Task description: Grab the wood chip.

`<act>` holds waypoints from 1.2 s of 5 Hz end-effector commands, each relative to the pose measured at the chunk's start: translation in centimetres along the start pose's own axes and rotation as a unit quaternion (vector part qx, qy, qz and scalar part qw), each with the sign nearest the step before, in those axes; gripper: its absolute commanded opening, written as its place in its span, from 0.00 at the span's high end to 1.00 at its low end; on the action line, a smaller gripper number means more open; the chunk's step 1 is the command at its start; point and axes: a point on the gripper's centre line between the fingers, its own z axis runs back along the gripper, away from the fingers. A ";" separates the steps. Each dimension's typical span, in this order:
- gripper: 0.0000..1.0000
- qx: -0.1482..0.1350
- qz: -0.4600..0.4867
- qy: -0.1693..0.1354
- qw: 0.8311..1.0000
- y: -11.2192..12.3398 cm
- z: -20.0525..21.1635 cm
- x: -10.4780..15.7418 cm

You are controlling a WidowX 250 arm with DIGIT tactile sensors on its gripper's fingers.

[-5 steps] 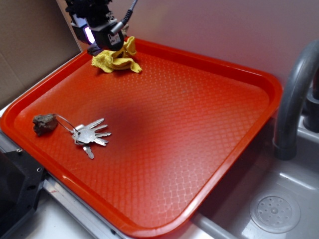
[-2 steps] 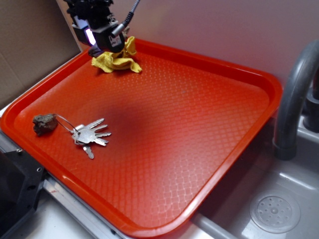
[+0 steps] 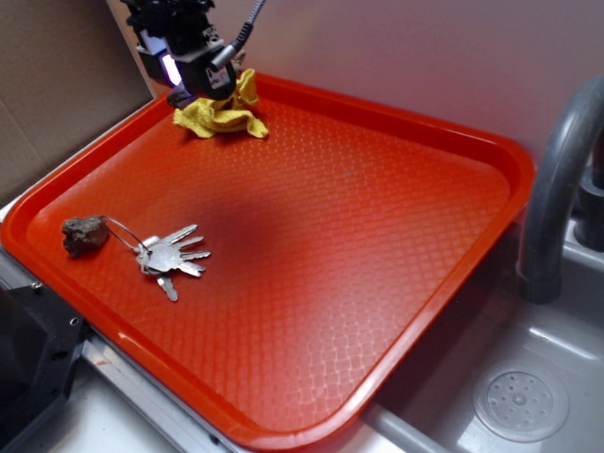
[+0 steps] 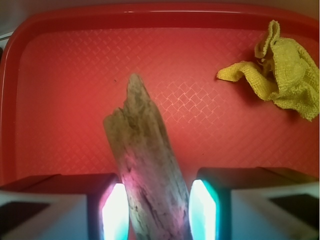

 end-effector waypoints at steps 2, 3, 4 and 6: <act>1.00 -0.001 0.002 -0.023 1.000 -0.5 1.5 1.1; 1.00 -0.002 0.000 -0.024 1.000 -0.4 1.7 1.0; 1.00 -0.010 0.002 -0.032 0.999 0.3 2.3 0.5; 1.00 -0.015 0.000 -0.040 0.999 0.9 3.0 0.0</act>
